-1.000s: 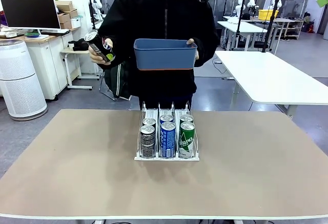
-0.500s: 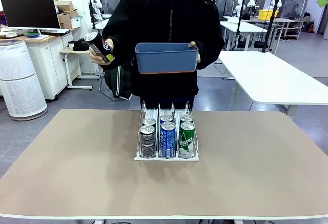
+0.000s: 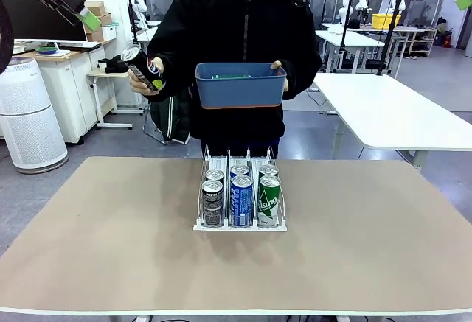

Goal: Fill the beverage cans into the dispenser.
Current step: Pick up the Pepsi coke handed by the human.

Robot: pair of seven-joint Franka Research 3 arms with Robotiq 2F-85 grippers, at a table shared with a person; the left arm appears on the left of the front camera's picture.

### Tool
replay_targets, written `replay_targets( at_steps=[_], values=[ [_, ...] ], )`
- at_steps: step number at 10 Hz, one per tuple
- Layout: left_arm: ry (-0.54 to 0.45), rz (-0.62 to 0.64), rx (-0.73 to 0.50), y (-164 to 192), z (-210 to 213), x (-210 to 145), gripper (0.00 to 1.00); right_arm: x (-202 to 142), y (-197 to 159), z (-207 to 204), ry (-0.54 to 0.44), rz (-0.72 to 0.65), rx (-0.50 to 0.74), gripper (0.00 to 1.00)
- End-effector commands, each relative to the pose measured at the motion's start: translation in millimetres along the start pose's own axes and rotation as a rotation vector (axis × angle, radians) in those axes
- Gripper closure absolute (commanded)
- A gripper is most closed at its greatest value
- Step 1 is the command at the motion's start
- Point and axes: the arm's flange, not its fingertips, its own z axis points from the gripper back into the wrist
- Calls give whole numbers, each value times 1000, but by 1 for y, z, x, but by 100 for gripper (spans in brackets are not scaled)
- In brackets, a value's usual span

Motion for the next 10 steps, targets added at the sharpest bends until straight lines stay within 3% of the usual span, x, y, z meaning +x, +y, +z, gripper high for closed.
replay_targets(
  at_steps=[1,4,6,8,10],
  values=[
    [35,-37,61,2,-10,10,0,0,1,-1,-10,2,8,0],
    [29,-96,25,5,-44,16,0,0,1,-1,-10,2,8,0],
    [-34,-65,40,5,-51,17,0,0,1,-1,-10,2,8,0],
    [18,-65,38,5,-48,23,0,0,1,-1,-10,2,8,0],
    [6,-57,39,6,-51,24,0,0,1,-1,-10,2,8,0]
  ],
)
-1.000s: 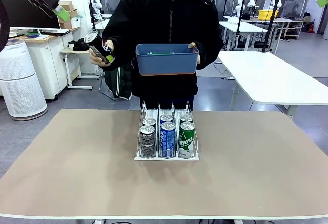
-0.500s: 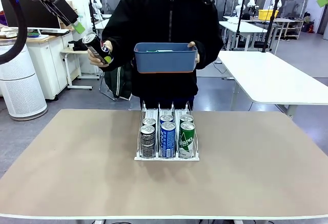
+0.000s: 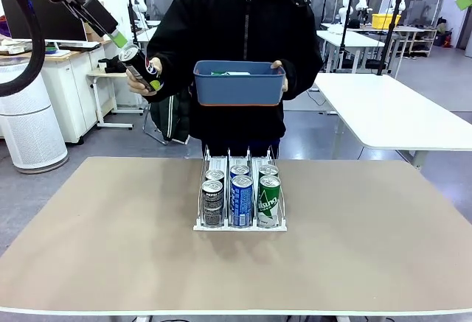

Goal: Fill the beverage cans into the dispenser.
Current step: Pick up the Pepsi coke handed by the human.

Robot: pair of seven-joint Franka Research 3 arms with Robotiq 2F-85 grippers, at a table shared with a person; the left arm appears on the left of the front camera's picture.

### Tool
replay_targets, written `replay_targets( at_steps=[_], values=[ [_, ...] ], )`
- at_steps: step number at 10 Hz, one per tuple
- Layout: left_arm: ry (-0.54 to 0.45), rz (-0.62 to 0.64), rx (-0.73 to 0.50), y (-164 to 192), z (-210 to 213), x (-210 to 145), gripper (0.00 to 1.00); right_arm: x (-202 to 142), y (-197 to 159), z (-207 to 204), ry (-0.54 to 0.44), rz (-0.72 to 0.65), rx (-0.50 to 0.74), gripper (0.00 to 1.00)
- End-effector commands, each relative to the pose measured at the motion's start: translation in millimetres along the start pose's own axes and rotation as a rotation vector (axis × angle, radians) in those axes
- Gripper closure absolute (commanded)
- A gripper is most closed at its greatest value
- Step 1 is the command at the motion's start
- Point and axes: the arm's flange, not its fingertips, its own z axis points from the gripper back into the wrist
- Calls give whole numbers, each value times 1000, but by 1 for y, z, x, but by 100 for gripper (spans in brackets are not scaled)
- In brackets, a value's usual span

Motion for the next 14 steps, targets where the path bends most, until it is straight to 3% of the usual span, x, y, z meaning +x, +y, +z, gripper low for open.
replay_targets(
  at_steps=[1,5,14],
  values=[
    [-51,-24,65,-7,5,0,0,-1,1,-1,-10,1,8,0],
    [-61,-92,90,4,-22,7,0,-1,1,-1,-10,1,8,0],
    [-65,-91,-44,32,-69,-7,0,-1,1,-1,-10,1,8,0]
  ],
)
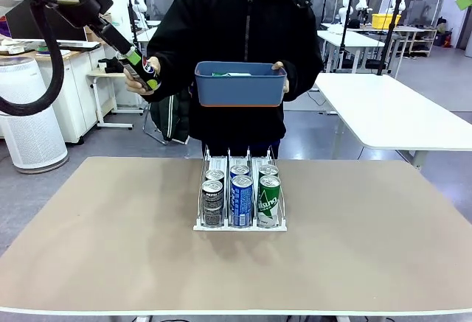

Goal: Fill the beverage cans into the dispenser.
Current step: Pick up the Pepsi coke handed by the human.

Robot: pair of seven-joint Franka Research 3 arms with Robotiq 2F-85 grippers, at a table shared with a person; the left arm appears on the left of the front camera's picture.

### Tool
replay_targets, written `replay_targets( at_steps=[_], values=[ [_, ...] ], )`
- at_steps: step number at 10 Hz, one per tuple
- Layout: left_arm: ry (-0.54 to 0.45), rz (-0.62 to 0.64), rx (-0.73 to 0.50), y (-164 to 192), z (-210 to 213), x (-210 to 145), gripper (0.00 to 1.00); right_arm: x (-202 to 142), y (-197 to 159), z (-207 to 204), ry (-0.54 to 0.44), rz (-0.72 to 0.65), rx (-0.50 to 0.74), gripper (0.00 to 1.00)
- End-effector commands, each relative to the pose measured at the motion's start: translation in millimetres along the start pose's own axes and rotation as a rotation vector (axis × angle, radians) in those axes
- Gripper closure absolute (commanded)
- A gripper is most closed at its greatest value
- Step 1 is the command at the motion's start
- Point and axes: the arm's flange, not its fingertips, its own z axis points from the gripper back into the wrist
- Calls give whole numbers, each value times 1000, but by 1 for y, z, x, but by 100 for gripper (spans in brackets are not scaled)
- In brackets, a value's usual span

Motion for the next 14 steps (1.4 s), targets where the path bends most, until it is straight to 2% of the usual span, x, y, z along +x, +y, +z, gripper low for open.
replay_targets(
  at_steps=[1,8,11,12,13,14],
  values=[
    [-10,-13,-23,5,-6,-4,0,-1,1,-1,-10,2,8,0],
    [-47,8,-47,13,-20,-2,0,-1,1,-1,-10,2,8,0],
    [-14,25,-34,6,-17,0,0,-1,1,-1,-10,2,8,0],
    [-14,30,-39,6,-20,1,26,-1,1,-1,-10,2,8,0],
    [-7,47,-30,5,-19,-1,60,-1,1,-1,-10,2,8,0],
    [0,44,-27,4,-19,-2,86,-1,1,-1,-10,2,8,0]
  ],
)
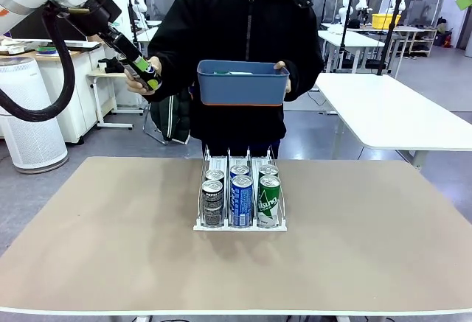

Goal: Fill the beverage cans into the dispenser.
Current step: Pick up the Pepsi coke handed by the human.

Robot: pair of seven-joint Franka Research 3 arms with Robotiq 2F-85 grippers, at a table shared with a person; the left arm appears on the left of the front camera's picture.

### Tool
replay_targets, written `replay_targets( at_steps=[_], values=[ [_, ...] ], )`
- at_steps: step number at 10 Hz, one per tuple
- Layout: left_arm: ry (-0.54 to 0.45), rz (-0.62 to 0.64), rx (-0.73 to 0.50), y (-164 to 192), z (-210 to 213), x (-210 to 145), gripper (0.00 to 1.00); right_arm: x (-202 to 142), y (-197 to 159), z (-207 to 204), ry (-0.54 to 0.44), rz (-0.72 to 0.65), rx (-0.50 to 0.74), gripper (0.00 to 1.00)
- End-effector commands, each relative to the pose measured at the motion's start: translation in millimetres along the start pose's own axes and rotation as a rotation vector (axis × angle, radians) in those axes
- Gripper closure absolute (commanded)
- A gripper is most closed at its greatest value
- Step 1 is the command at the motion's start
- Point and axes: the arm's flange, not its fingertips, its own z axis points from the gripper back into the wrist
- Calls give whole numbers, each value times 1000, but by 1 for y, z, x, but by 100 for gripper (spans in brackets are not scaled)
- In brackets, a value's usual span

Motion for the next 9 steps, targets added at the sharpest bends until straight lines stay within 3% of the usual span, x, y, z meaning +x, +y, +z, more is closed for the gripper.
replay_targets(
  at_steps=[1,8,9],
  values=[
    [18,13,10,2,2,-4,100,0,1,-1,-10,2,9,0],
    [78,17,-4,1,5,-6,100,0,1,-1,-10,2,9,0],
    [74,80,23,-9,4,-3,89,0,1,-1,-10,2,9,0]
  ],
)
